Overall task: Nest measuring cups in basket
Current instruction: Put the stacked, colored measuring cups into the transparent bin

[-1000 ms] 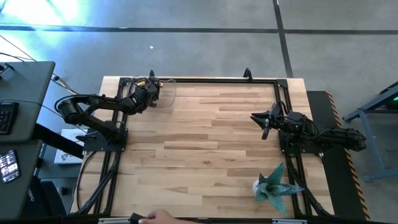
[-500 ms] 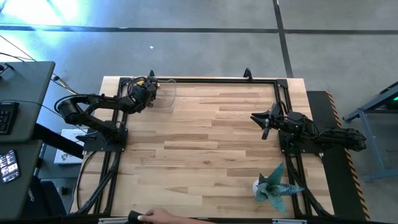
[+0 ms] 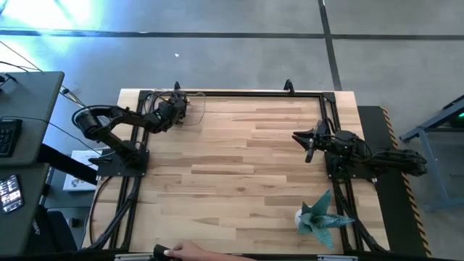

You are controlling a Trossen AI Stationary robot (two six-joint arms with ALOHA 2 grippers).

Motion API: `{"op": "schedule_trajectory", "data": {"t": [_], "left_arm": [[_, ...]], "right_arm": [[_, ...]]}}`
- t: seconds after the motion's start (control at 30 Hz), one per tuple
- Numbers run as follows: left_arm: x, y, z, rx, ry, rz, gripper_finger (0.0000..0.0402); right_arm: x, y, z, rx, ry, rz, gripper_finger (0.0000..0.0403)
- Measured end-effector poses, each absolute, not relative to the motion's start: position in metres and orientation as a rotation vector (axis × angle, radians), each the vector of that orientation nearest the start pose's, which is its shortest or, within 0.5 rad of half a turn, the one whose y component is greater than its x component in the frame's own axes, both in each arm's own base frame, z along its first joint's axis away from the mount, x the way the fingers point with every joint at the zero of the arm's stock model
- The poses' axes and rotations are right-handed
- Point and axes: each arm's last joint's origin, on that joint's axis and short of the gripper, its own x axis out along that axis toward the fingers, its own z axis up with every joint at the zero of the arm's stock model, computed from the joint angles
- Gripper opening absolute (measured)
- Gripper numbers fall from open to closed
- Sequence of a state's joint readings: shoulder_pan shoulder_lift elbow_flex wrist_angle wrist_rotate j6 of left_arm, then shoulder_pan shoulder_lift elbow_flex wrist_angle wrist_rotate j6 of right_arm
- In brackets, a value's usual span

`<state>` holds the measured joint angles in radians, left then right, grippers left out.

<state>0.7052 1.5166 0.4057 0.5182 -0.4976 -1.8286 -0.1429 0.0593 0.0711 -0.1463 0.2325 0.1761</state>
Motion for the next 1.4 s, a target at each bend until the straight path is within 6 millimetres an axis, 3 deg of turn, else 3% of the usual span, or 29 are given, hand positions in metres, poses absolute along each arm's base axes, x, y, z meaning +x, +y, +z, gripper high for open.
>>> {"op": "schedule_trajectory", "data": {"t": [0.7,1.03,1.4], "left_arm": [[0.1806,0.1724,0.1283,-1.477,-0.584,1.332,0.0105],[0.1794,0.1707,0.124,-1.533,-0.556,1.349,0.0156],[0.1812,0.1699,0.1236,-1.651,-0.56,1.288,0.0173]], "right_arm": [[0.0939,-0.0202,0.1692,0.168,0.102,-0.386,0.0069],[0.0939,-0.0203,0.1692,0.168,0.102,-0.386,0.0069],[0.0939,-0.0203,0.1692,0.168,0.101,-0.386,0.0069]]}}
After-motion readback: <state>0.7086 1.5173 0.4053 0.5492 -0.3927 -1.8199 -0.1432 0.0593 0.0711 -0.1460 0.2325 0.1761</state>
